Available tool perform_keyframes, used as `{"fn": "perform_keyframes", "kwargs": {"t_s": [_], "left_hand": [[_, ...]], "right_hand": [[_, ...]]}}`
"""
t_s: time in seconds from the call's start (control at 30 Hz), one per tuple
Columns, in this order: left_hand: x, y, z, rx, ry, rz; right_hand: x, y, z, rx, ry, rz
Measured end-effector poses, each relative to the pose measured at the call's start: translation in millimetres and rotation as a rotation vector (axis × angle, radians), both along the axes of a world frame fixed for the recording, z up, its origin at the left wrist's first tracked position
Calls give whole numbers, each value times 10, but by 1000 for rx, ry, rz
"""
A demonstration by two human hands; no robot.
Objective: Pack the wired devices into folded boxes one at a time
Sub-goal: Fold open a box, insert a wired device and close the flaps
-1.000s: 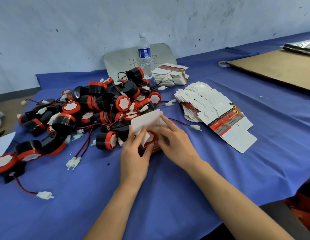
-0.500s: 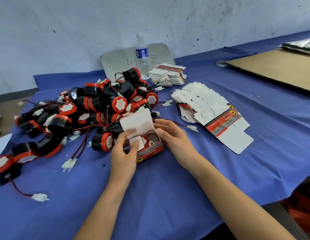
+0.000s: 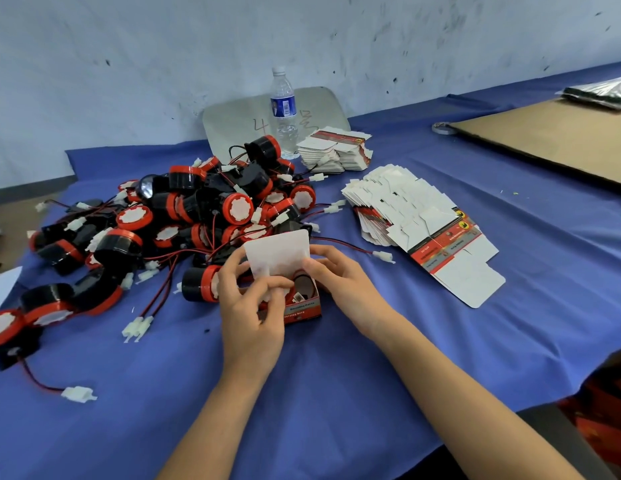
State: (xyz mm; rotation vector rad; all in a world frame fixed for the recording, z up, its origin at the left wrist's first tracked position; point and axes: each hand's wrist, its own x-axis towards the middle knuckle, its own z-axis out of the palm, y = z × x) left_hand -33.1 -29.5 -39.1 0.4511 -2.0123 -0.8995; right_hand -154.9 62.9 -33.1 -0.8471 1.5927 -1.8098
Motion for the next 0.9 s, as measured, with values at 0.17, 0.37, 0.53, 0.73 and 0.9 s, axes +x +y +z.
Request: {"fn": "perform_keyframes", "kwargs": {"t_s": [0.17,0.37,0.53,0.73,0.9], "left_hand": [[-27,-3,-45,-63,-109,-111],[-30,-8,-60,-32,-148,-130],[-40,82,56,-30,-4,29],[-79,191,123,-371,-98,232],[-118,195,146,-241,-189,215]], "right_hand": [[-1,2,-3,17,12,-7],[2,8,1,0,8,-5],[8,7,4,-1,20,21],[8,-2,-5,-2,35,17],[8,1,-7,-32,20,15]]}}
